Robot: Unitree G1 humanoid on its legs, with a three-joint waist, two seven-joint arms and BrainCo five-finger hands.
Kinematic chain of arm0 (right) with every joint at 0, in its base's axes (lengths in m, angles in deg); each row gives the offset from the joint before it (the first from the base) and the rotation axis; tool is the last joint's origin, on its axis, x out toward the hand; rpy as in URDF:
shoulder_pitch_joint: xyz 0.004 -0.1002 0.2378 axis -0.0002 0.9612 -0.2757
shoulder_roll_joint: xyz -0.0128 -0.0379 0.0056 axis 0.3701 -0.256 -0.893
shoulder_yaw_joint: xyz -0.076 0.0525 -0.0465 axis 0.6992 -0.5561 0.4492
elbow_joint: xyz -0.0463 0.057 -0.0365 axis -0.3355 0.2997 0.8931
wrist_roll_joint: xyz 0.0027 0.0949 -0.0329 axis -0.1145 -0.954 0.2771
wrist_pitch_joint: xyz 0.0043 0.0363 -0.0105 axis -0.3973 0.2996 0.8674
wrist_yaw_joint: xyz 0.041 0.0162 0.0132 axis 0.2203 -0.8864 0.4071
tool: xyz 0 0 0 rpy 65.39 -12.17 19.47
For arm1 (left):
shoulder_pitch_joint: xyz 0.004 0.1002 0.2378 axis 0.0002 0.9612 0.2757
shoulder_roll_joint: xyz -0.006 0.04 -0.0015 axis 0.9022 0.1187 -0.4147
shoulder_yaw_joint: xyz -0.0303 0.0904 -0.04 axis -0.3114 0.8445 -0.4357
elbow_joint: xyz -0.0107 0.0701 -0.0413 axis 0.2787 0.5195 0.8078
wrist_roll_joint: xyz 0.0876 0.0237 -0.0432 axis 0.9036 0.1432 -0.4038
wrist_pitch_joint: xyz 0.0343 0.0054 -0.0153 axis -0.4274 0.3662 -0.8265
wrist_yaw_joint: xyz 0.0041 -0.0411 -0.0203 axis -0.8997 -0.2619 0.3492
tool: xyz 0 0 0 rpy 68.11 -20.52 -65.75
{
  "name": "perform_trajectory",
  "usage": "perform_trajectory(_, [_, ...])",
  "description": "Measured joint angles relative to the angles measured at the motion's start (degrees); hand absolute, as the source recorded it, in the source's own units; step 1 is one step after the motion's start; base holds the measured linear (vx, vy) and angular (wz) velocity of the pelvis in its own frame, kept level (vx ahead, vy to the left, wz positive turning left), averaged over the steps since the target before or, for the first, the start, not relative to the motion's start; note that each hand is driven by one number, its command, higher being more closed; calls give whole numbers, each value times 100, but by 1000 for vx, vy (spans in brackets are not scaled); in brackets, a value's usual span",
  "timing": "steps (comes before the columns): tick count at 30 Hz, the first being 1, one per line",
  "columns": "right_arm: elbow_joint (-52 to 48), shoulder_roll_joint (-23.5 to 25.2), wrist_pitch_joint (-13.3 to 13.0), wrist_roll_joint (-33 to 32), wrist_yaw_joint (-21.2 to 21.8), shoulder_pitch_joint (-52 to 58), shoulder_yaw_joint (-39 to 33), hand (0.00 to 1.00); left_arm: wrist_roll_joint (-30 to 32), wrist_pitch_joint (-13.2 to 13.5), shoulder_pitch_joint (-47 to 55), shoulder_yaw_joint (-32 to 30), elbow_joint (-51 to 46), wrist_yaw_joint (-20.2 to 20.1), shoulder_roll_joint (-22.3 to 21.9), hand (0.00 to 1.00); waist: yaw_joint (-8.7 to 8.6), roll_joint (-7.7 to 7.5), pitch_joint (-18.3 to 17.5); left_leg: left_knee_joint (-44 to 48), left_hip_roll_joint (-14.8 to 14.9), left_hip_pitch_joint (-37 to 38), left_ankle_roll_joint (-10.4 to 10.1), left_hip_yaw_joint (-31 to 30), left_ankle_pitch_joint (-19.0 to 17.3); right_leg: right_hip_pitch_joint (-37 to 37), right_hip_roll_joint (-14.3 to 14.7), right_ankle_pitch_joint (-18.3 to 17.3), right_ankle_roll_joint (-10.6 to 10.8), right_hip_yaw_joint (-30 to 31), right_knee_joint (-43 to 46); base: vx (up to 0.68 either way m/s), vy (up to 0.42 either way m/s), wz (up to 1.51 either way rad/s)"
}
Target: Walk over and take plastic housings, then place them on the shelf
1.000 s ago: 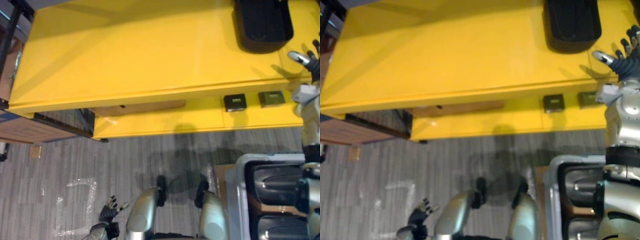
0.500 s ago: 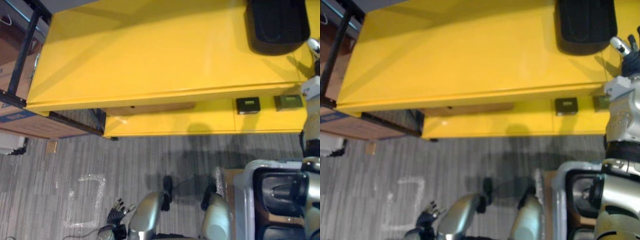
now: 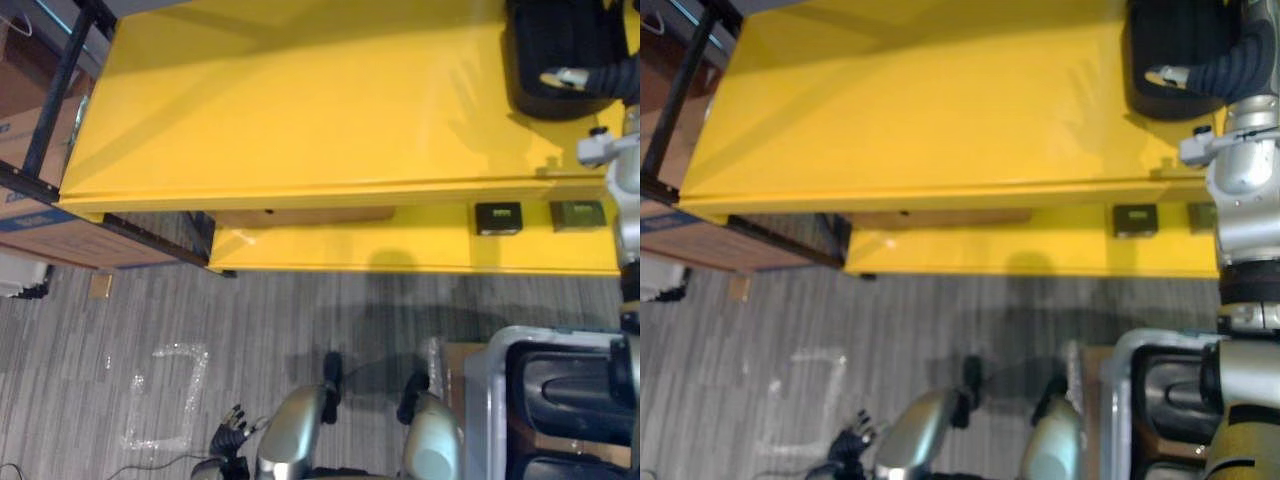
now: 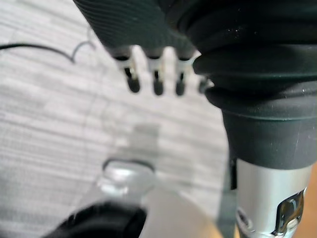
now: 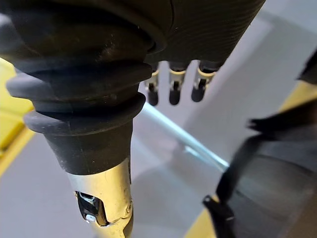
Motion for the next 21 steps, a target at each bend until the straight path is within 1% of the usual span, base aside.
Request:
perform_trajectory(1, [65,0,177,0,-71,0,29,0,-1,-1,0,-4,2,5,51,0,5,0,0,8,-1,-8,1,1,-1,0,1,9,0,0,-10,5,31,1])
perform_trajectory(2, [163,1,266,-34,-116,-1,76,0,-1,-3,0,-2,3,6,84,0,11,0,0,11,0,-18,2,0,-1,-4,4,13,-1,0,-18,3,32,0])
perform_trajectory(4, [326,6,327,-87,-101,-1,89,0,-2,-2,-1,-3,8,6,96,0,33,0,0,12,4,-25,2,0,-1,-7,13,18,-4,0,-30,0,0,0])
perform_trajectory(5, [390,7,331,-62,33,-5,90,0,-2,-4,0,-2,21,5,96,0,42,-1,1,11,15,-35,2,0,-1,-13,30,23,-9,1,-43,5,7,-3])
perform_trajectory(6, [429,6,411,92,186,-22,116,0,-3,-7,0,-3,23,5,96,0,56,-2,1,6,33,-40,1,6,-1,-13,56,38,-18,3,-73,7,1,-4])
perform_trajectory(9, [513,0,537,347,433,-97,293,0,-3,-9,0,-6,24,4,96,0,61,-7,4,1,62,-40,0,10,-2,-13,90,41,-23,5,-92,4,-4,-1])
perform_trajectory(11, [517,-15,543,474,559,-139,395,0,-3,-9,0,-22,18,5,97,0,58,-16,11,1,71,-39,0,10,-1,-14,99,36,-31,3,-92,0,0,0])
perform_trajectory(12, [516,-80,543,478,789,-195,495,0,-3,-8,0,-54,13,5,97,0,58,-30,19,0,77,-39,0,10,-1,-14,106,35,-34,3,-93,0,0,0])
perform_trajectory(13, [516,-123,543,479,864,-217,561,0,-2,-7,0,-59,10,5,101,0,59,-37,24,0,78,-39,0,9,-1,-14,108,34,-35,3,-93,0,0,0])
perform_trajectory(15, [515,-303,575,497,1219,-259,701,0,0,-8,1,-100,-5,-1,112,0,78,-93,59,1,78,-44,-1,8,-2,-14,138,34,-35,1,-101,0,0,0])
perform_trajectory(17, [515,-385,645,492,1438,-259,778,0,0,-8,1,-263,-49,-6,137,0,90,-159,100,12,82,-52,-2,6,-3,-14,145,34,-36,1,-105,0,0,0])
perform_trajectory(18, [515,-424,682,492,1563,-259,822,100,3,-7,1,-272,-86,-7,204,0,99,-191,120,25,87,-62,-5,0,-6,-14,152,36,-38,0,-109,0,0,0])
perform_trajectory(19, [515,-438,723,493,1657,-259,823,100,3,-2,0,-311,-111,-6,231,0,101,-201,126,72,93,-104,-9,-17,-16,-14,159,39,-40,-14,-119,-4,8,3])
perform_trajectory(21, [515,-483,768,493,1697,-264,829,100,3,-6,1,-358,-160,-6,231,0,121,-203,127,94,100,-131,-5,-26,-27,-14,173,64,-40,-22,-154,0,8,2])
